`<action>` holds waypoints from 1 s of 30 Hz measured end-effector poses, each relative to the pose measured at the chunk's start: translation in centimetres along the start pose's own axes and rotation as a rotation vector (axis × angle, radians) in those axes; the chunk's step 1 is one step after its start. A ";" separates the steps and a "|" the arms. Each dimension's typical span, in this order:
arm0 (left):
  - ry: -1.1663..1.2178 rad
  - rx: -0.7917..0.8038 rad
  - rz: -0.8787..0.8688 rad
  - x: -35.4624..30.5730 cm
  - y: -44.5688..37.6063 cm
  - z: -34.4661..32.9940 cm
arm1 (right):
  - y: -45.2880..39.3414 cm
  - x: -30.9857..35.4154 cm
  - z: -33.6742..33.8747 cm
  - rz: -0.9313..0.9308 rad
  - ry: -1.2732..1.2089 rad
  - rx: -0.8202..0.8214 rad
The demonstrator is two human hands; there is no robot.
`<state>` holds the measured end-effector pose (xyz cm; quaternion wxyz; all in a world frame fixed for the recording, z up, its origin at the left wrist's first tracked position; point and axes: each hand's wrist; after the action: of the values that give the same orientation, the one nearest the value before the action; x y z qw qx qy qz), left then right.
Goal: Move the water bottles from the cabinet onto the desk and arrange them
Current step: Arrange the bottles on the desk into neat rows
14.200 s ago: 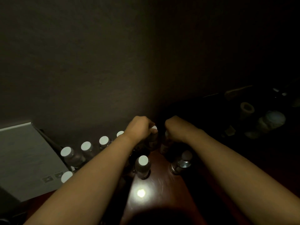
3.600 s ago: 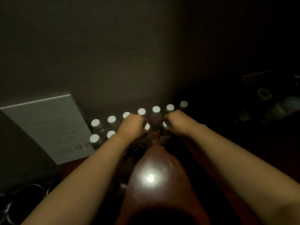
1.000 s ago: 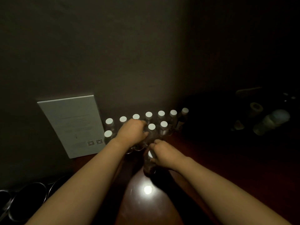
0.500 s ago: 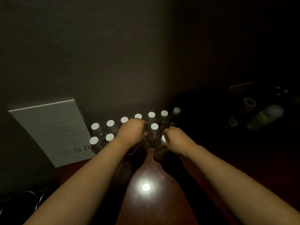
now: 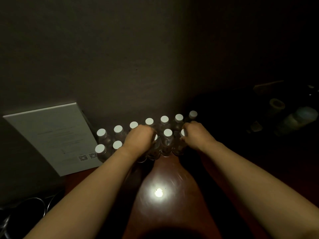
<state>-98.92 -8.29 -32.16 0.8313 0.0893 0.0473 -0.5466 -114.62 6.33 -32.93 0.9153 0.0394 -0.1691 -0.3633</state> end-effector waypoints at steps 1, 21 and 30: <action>-0.002 -0.001 -0.007 0.0 0.0 0.0 | -0.2 0.0 0.0 0.000 0.000 0.004; 0.001 -0.038 -0.022 -0.2 0.1 -0.1 | -1.4 0.7 0.5 -0.021 0.039 0.050; 0.031 -0.104 0.013 -0.7 2.7 3.3 | 1.0 1.7 4.7 -0.017 0.128 0.006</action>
<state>-96.79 -7.23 -28.56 0.8375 0.0548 0.0880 -0.5366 -114.36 6.18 -27.86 0.9210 0.0667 -0.1107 -0.3675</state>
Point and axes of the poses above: each hand's wrist, its own y-axis away from the middle knuckle, its own z-axis out of the back of the hand, x = y × z, and after that the axes turned 4 degrees about -z, right-handed
